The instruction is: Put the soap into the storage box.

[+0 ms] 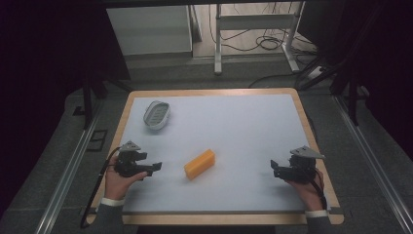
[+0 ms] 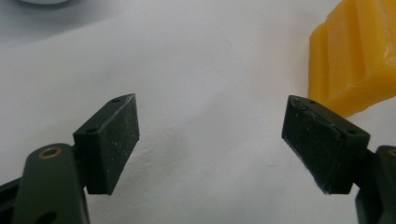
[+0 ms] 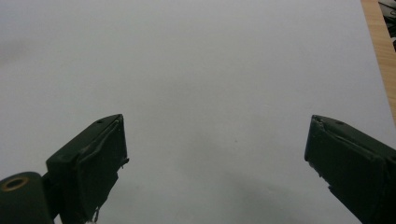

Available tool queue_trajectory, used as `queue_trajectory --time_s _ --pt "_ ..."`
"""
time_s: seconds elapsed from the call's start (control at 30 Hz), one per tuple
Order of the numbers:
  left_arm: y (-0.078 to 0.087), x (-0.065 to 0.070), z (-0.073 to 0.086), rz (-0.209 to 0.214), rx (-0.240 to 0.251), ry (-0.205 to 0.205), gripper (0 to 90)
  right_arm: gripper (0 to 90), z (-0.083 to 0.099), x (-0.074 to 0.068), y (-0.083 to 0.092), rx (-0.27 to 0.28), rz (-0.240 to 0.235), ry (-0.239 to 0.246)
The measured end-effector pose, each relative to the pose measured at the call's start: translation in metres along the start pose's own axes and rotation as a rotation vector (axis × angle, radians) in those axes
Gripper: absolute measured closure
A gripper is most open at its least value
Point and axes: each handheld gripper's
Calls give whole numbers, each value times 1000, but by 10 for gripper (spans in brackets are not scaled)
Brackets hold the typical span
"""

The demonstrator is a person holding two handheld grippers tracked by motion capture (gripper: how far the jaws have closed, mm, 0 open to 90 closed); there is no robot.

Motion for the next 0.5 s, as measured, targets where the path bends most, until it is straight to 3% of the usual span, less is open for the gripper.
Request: queue_trajectory --time_s 0.2,0.33,0.5 --pt "4 2 0 -2 8 0 210 60 1 3 -3 0 -12 7" --pt "5 14 -1 20 3 -39 212 60 4 4 -2 -5 -15 7" --pt "5 21 -1 26 1 -54 216 61 3 4 2 3 -14 9"
Point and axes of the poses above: each handheld gripper's, and its own axes: y roughly backward along the jaws, z roughly out of its underside, x roughly to its right, and after that the axes turned 13 degrees about y, right-handed
